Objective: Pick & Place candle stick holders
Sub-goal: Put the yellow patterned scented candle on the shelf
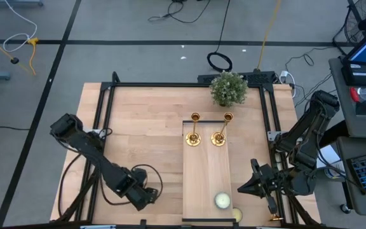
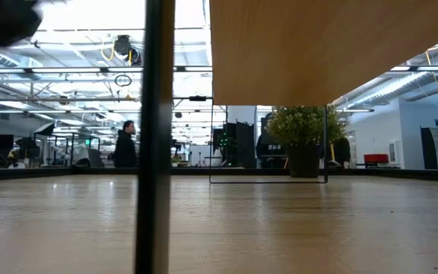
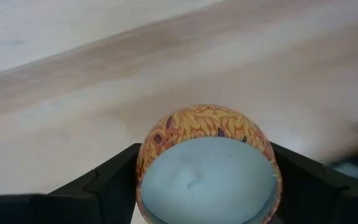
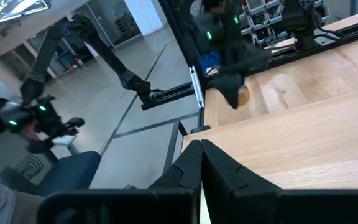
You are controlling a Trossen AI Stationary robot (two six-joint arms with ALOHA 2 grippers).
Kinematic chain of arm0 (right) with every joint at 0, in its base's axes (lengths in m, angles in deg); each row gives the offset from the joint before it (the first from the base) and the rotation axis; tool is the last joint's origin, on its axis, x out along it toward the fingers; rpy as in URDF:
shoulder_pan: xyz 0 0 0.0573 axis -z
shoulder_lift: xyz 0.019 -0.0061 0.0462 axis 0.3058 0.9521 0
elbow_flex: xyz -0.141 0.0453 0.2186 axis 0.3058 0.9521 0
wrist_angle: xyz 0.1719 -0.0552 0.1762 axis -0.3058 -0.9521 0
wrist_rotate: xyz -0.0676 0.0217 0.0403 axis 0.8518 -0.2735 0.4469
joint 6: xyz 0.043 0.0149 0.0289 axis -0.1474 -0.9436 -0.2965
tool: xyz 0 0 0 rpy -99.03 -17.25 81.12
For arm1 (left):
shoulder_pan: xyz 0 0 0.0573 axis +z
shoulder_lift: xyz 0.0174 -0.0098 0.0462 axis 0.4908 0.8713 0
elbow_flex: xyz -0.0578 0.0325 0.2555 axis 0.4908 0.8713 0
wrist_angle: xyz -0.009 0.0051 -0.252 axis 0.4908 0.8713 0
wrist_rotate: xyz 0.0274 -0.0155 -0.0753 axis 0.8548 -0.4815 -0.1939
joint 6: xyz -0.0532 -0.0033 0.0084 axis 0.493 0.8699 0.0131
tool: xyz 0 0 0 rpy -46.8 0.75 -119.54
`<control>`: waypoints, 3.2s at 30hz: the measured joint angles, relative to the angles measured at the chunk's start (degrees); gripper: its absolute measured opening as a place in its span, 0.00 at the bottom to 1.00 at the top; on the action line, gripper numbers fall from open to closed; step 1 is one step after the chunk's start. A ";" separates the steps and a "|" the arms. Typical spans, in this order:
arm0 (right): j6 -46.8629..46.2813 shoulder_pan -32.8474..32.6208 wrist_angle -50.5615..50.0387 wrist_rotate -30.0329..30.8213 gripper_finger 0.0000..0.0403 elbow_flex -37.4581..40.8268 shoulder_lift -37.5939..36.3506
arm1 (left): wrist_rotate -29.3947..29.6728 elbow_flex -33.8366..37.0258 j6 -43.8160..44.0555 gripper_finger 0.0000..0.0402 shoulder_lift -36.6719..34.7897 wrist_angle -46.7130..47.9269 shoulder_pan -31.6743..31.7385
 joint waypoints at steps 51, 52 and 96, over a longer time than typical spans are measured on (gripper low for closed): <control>1.10 0.46 -0.92 0.04 0.00 0.02 0.00 | 4.61 -63.85 -70.76 0.73 28.22 12.21 12.26; 1.10 0.46 -0.92 0.04 0.00 0.02 0.00 | 4.83 -63.84 -70.99 0.73 28.22 12.61 12.41; 1.54 0.44 -0.87 -0.04 0.00 0.04 0.00 | 2.64 -63.74 -70.93 0.82 30.76 15.93 13.19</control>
